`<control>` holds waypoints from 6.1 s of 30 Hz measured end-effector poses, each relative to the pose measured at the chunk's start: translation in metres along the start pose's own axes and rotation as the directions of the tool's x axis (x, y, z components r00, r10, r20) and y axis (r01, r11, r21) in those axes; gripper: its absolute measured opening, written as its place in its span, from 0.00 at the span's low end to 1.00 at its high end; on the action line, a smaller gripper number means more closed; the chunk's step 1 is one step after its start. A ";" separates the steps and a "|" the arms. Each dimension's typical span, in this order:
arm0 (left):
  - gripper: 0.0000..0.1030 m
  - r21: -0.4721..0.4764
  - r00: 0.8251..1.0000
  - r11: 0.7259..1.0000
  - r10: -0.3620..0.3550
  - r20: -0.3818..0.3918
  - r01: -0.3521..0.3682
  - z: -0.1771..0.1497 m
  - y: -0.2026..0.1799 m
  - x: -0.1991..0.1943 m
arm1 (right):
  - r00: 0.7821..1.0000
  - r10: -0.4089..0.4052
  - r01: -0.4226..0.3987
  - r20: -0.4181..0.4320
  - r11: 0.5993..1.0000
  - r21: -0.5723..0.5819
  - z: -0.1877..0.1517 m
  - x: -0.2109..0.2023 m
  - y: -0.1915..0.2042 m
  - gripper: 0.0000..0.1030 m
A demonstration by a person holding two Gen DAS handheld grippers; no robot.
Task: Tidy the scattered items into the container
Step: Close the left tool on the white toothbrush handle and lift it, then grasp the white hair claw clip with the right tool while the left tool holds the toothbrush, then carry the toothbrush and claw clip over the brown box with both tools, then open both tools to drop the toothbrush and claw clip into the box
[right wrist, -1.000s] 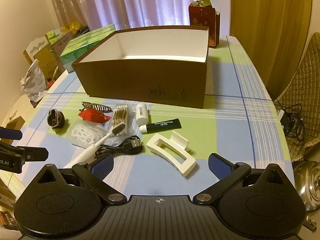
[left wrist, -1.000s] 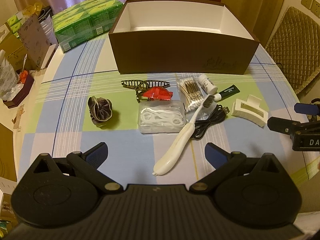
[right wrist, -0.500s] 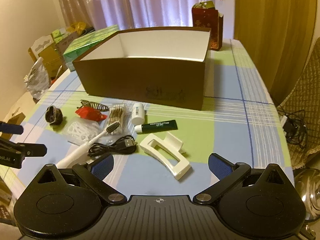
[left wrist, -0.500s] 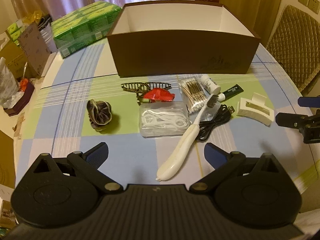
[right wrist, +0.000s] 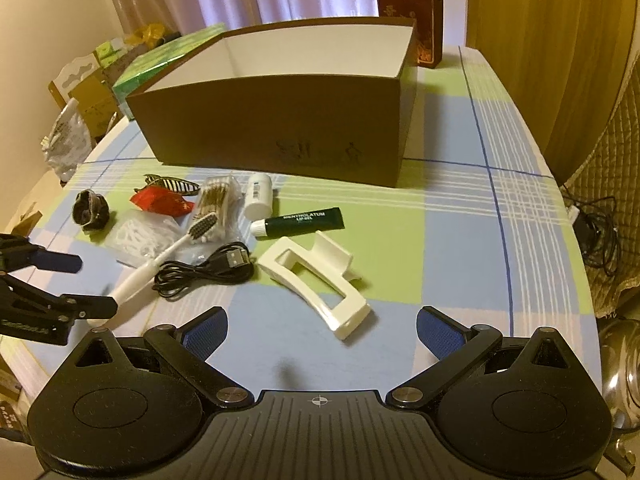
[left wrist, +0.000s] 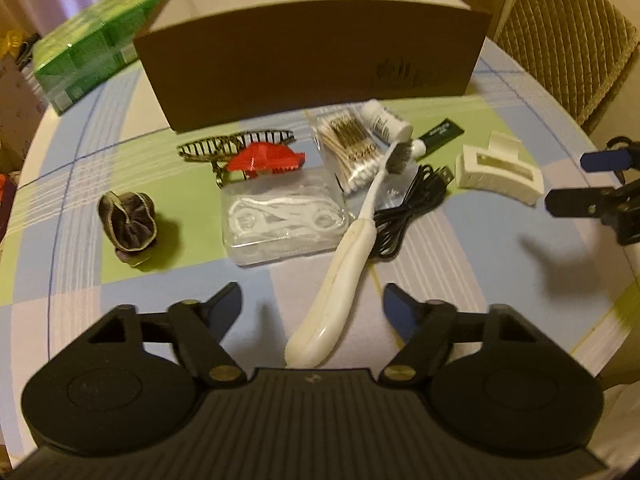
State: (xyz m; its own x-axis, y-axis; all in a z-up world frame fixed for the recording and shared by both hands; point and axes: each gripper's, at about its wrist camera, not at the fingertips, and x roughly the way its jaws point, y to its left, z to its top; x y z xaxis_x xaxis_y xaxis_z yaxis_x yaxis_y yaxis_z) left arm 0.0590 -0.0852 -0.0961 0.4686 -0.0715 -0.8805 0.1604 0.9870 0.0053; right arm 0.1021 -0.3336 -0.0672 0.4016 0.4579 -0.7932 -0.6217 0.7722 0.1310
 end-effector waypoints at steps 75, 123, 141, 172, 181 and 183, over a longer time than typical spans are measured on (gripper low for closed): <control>0.12 -0.009 0.997 1.000 -0.013 0.082 0.013 -0.001 -0.002 -0.022 | 0.996 0.085 -0.088 -0.023 0.968 -0.234 0.012 0.043 0.010 1.00; 0.12 0.071 0.954 0.997 -0.056 0.295 0.036 0.085 -0.008 -0.075 | 0.964 0.198 -0.170 0.180 0.973 -0.156 0.080 -0.018 0.040 0.42; 0.12 0.096 0.939 0.994 -0.084 0.334 0.055 0.221 0.025 -0.039 | 0.953 0.077 -0.093 0.293 0.995 0.042 0.190 0.028 0.038 0.42; 0.12 -0.123 0.986 0.983 -0.144 -0.081 0.134 0.272 0.046 0.149 | 0.987 -0.104 0.130 -0.121 0.964 0.234 0.215 0.155 0.004 0.43; 0.26 -0.086 0.991 0.993 -0.094 -0.096 0.086 0.272 0.046 0.152 | 0.981 -0.133 0.162 -0.139 0.960 0.230 0.211 0.148 -0.003 0.71; 0.27 -0.085 0.992 0.993 -0.087 -0.096 0.079 0.272 0.047 0.152 | 0.979 -0.137 0.169 -0.149 0.959 0.228 0.209 0.145 -0.008 0.80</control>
State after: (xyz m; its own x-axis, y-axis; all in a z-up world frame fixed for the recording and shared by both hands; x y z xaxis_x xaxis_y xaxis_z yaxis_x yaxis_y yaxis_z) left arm 0.3736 -0.0886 -0.1007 0.3672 -0.1432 -0.9191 0.1229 0.9869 -0.1046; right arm 0.3055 -0.1812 -0.0589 0.3784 0.2773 -0.8831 -0.3749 0.9182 0.1277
